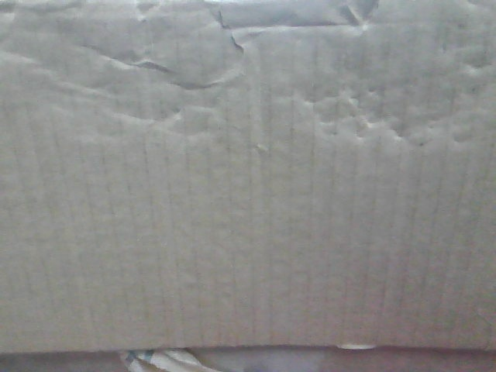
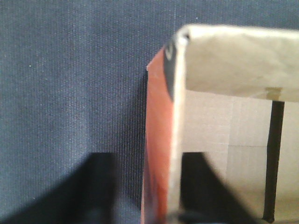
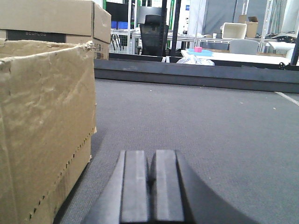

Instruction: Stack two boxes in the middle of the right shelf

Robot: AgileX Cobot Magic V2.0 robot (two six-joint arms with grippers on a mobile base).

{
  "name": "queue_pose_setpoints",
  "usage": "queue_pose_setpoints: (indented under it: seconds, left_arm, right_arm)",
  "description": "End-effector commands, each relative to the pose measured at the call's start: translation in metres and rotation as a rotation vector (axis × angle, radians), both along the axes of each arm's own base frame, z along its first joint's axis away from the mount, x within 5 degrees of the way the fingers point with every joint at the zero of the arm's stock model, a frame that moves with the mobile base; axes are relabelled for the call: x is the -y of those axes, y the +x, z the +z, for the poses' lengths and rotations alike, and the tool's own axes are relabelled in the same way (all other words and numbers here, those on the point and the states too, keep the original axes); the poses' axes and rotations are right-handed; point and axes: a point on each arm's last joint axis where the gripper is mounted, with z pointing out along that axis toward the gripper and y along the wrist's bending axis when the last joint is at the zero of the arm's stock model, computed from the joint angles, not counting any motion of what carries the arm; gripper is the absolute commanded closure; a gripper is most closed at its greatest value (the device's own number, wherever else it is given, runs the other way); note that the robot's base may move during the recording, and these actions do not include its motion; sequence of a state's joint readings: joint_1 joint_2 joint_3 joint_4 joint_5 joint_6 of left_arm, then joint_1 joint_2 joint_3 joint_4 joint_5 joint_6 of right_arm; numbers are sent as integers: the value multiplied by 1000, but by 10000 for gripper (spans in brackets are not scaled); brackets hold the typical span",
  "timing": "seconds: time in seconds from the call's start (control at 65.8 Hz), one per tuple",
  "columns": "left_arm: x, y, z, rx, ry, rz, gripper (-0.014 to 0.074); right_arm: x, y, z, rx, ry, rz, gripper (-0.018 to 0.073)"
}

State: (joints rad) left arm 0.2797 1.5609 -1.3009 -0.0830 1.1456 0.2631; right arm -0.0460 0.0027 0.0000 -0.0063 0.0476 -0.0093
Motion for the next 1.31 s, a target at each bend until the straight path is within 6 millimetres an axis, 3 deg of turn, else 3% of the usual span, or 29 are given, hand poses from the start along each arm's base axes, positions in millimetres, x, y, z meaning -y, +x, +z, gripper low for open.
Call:
queue_pose_setpoints:
  seconds: [0.0,0.03,0.198,0.304,0.441,0.562,0.76,1.048,1.291]
  left_arm:
    - [-2,1,3,23,6,1,644]
    - [-2,1,3,23,6,1,710]
    - [-2,-1,6,30,9,16,707]
    - [-1,-7,23,81,21,48,707]
    - [-4,-15,65,210,86,132,707]
    - [-8,-25,115,366,170,221,707]
    - [0,-47,188,606,133,344,707]
    - [46,-69,254,837,30,338,707]
    - [120,-74,263,891,-99,189,707]
  right_arm:
    - [0,0,2,21,2,-4,721]
    - [0,0,2,21,2,-4,721]
    - [0,0,2,21,2,-4,721]
    - [0,0,2,21,2,-4,721]
    - [0,0,2,21,2,-4,721]
    - [0,0,2,21,2,-4,721]
    - [0,0,2,21,2,-4,721]
    - [0,0,2,21,2,-4,721]
    - [0,0,2,21,2,-4,721]
